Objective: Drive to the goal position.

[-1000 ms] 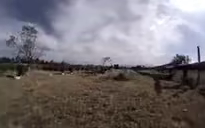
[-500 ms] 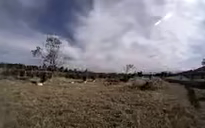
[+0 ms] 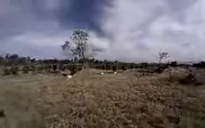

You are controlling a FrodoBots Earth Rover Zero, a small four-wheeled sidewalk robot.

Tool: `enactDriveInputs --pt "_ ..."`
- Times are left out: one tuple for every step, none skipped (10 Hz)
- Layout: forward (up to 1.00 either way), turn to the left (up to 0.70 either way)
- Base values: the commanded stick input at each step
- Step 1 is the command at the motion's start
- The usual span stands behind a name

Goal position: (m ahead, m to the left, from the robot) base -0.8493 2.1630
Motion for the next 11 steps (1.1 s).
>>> enactDriveInputs --pt "0.70 0.27" --pt "0.70 0.27" --pt "0.70 0.27" --pt "0.70 0.27" --pt "0.70 0.27" --pt "0.70 0.27" --pt "0.70 0.27" --pt "0.70 0.27" --pt "0.70 0.27" --pt "0.70 0.27" --pt "0.70 0.27"
